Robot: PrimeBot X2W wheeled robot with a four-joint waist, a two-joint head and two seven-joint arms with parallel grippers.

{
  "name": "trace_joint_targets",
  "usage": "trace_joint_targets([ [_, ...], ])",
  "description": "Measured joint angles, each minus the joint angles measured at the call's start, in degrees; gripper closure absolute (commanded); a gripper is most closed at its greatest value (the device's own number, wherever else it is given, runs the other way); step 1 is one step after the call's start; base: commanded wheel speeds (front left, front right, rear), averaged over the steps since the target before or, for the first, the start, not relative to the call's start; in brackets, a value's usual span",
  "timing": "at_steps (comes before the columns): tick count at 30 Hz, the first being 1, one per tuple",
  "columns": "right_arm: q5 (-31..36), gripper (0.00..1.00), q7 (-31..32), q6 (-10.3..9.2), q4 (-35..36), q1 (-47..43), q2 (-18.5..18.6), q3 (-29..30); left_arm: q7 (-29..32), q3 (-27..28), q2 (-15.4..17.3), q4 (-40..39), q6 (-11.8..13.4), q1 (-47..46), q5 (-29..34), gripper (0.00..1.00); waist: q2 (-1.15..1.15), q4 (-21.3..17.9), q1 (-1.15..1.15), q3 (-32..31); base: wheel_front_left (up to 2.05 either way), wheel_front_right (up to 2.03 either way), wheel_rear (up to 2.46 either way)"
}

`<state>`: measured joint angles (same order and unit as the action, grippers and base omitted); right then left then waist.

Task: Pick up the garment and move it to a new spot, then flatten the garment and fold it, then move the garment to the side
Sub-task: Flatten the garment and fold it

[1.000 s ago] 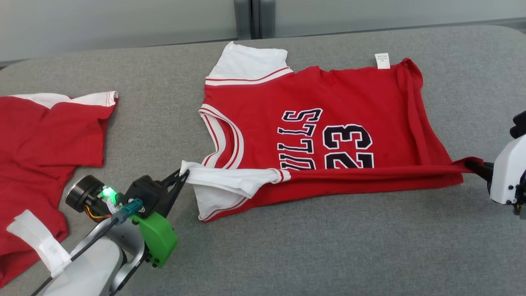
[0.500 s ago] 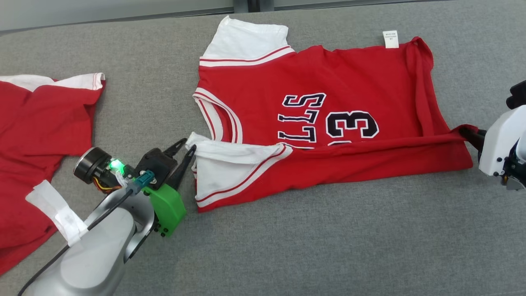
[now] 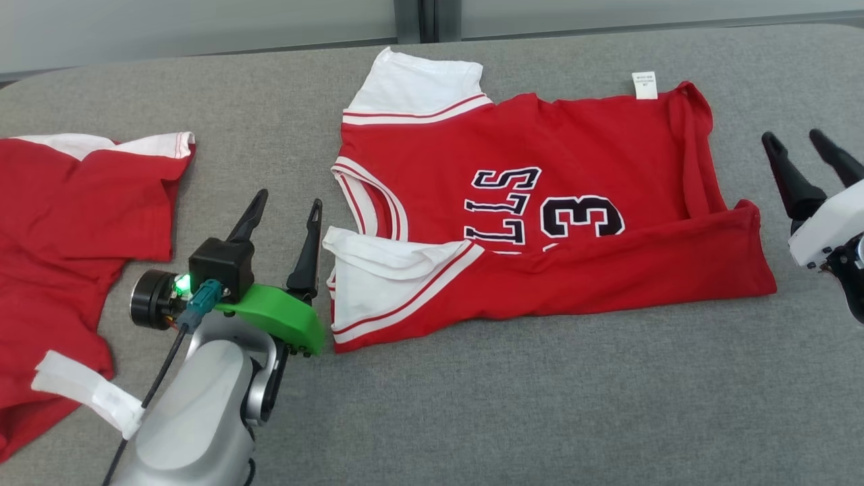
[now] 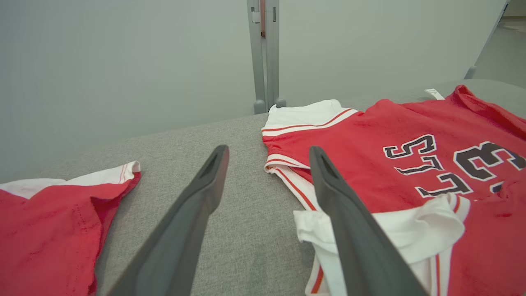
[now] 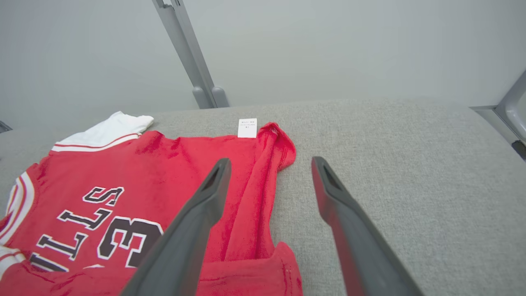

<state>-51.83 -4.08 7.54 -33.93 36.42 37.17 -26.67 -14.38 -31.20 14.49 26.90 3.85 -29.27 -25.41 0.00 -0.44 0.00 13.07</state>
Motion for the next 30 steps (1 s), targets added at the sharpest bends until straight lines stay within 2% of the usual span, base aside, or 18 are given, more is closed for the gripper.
trace_joint_targets([
  [2, 1.71, 0.00, -6.82, -0.01, 1.05, -1.35, -0.40, 1.38, -0.44, 2.83, -2.04, -1.47, 1.36, 1.59, -1.34, 0.00, 0.00, 0.03, 0.00, -0.74, 0.00, 0.00, 0.00],
  [4, 3.47, 0.00, -9.23, -0.01, 1.81, -3.52, -0.91, 1.67, -0.59, 4.98, -3.82, -4.07, 2.01, 3.34, -1.22, 0.00, 0.00, 0.06, 0.00, -1.41, 0.00, 0.00, 0.00],
  [7, 6.84, 0.00, -10.67, -0.01, 3.74, -6.90, -3.21, 3.78, -0.67, 8.14, -6.47, -7.89, 2.24, 6.89, 0.56, 0.00, 0.00, 0.00, 0.00, -2.50, 0.00, 0.00, 0.00],
  [9, 9.73, 0.00, -10.76, -0.01, 6.43, -8.86, -5.04, 7.27, -0.66, 9.89, -7.70, -9.36, 2.23, 9.63, 1.58, 0.00, 0.00, -0.10, 0.00, -3.18, 0.00, 0.00, 0.00],
  [12, 15.73, 0.00, -10.98, -0.01, 12.54, -14.09, -9.70, 13.93, -0.67, 12.47, -9.37, -10.49, 2.11, 13.58, 3.12, 0.00, 0.00, -0.45, 0.00, -4.21, 0.00, 0.00, 0.00],
  [17, 19.56, 0.00, -10.98, -0.01, 17.83, -23.86, -17.14, 21.28, -0.68, 14.08, -10.88, -10.76, 1.32, 18.12, 5.70, 0.00, 0.00, -1.03, 0.00, -5.52, 0.00, 0.00, 0.00],
  [22, 21.93, 0.00, -10.98, -0.01, 20.93, -29.22, -21.63, 24.99, -0.76, 14.13, -11.58, -9.33, 0.92, 20.15, 7.22, 0.00, 0.00, -1.51, 0.00, -5.88, 0.00, 0.00, 0.00],
  [30, 23.60, 0.00, -10.98, -0.01, 22.69, -29.91, -22.50, 24.97, -0.76, 12.48, -11.65, -4.25, 0.71, 19.63, 6.75, 0.00, 0.00, -3.00, 0.00, -5.66, 0.00, 0.00, 0.00],
])
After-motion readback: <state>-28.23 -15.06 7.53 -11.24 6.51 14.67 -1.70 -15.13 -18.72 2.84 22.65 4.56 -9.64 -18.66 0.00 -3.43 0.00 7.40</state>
